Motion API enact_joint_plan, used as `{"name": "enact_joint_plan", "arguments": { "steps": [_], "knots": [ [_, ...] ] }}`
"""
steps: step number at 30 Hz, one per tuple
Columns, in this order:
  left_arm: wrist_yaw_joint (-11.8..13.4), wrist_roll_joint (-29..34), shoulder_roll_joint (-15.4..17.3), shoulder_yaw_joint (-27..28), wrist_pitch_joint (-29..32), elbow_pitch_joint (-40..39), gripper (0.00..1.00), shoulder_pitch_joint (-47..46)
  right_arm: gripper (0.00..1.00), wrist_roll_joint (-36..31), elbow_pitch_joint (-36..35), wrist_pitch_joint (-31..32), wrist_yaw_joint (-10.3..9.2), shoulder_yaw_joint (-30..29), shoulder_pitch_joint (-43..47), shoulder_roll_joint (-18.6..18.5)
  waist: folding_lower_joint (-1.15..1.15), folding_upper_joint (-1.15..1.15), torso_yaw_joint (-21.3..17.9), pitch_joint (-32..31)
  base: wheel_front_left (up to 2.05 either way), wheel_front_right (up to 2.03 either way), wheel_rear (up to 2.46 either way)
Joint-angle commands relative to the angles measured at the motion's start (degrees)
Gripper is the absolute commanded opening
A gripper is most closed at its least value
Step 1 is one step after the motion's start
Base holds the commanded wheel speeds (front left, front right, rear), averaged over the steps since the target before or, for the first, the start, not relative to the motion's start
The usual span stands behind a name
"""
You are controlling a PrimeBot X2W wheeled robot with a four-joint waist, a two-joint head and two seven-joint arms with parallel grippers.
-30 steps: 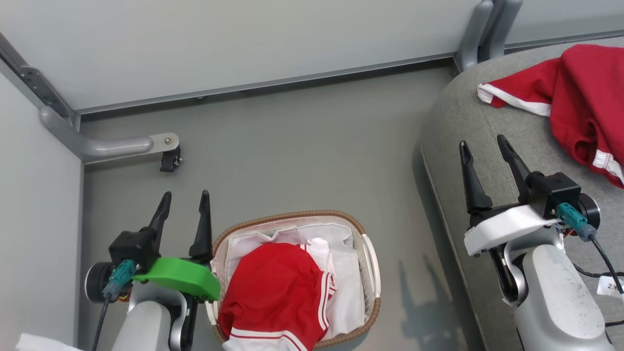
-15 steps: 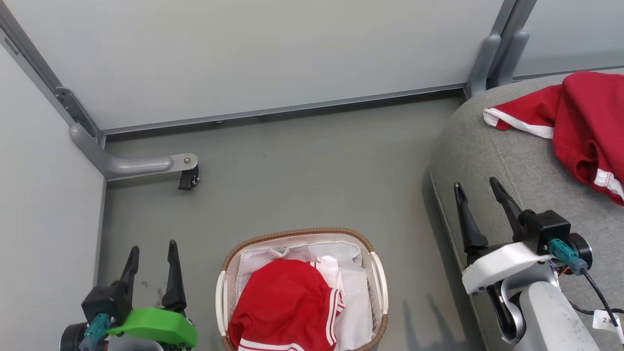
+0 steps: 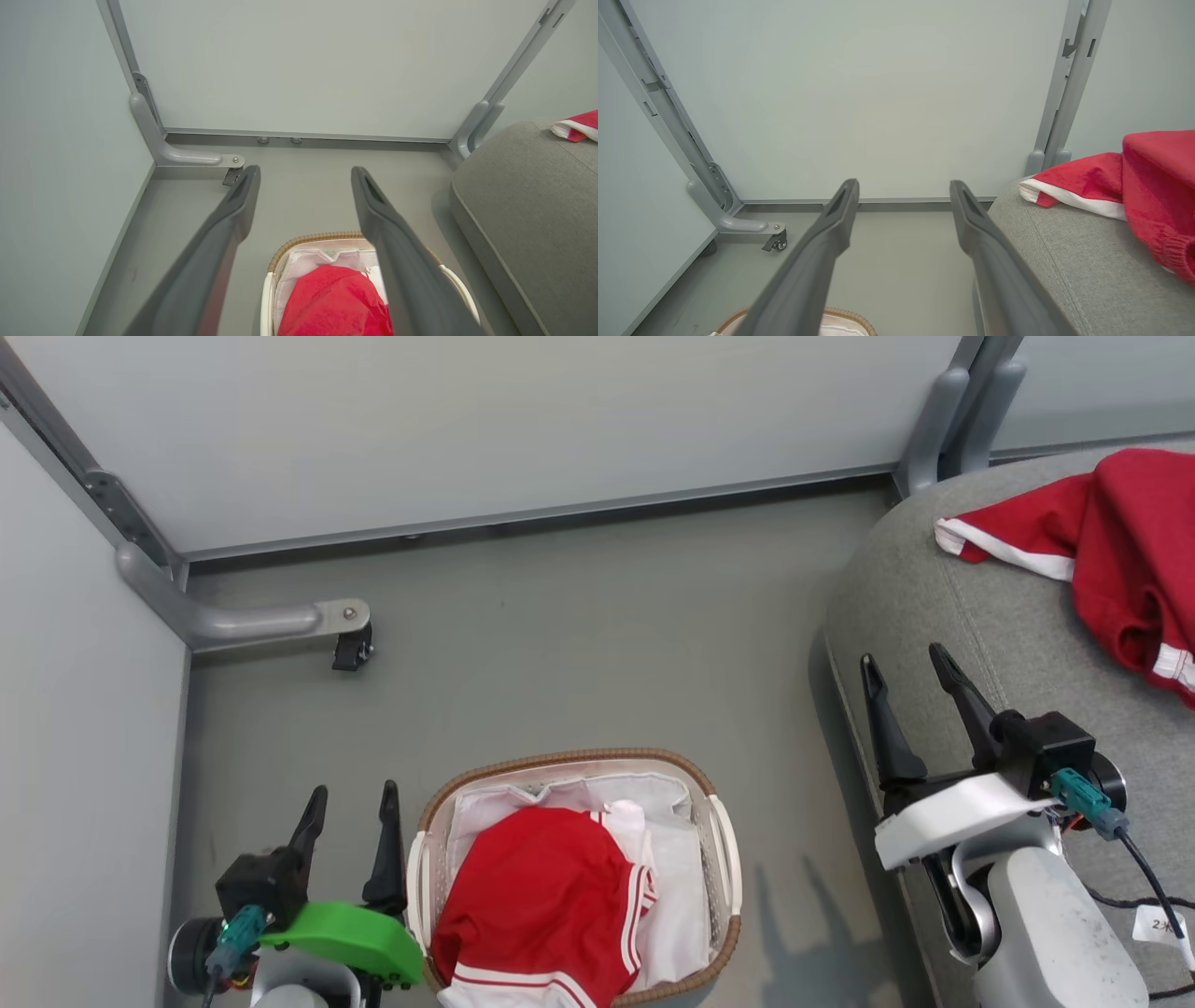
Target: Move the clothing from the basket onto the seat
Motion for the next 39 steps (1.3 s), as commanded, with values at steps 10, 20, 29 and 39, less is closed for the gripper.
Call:
{"name": "enact_joint_plan", "arguments": {
  "steps": [10, 20, 29, 39],
  "knots": [
    [-0.45, -0.02, 0.12, -5.71, 0.04, 6.62, 1.00, -11.08, 1.00, 2.35, -3.38, -0.01, -0.08, 2.58, -7.03, -0.16, 0.00, 0.00, -3.49, 11.60, 0.00, 0.00, 0.00],
    [-0.47, -1.02, 2.71, -10.87, 0.03, 13.10, 1.00, -19.25, 1.00, 5.70, -7.38, -0.01, -0.08, 4.58, -11.98, -0.14, 0.00, 0.00, -7.50, 20.89, 0.00, 0.00, 0.00],
    [-0.44, -2.22, 5.49, -15.26, 0.03, 19.98, 1.00, -25.29, 1.00, 7.92, -10.45, -0.01, -0.08, 7.02, -15.22, -0.14, 0.00, 0.00, -10.73, 28.35, 0.00, 0.00, 0.00],
    [-0.45, -4.52, 8.19, -20.67, 0.03, 29.38, 1.00, -33.15, 1.00, 9.88, -13.20, -0.01, -0.08, 8.68, -18.27, -0.14, 0.00, 0.00, -14.01, 35.26, 0.00, 0.00, 0.00]
  ]
}}
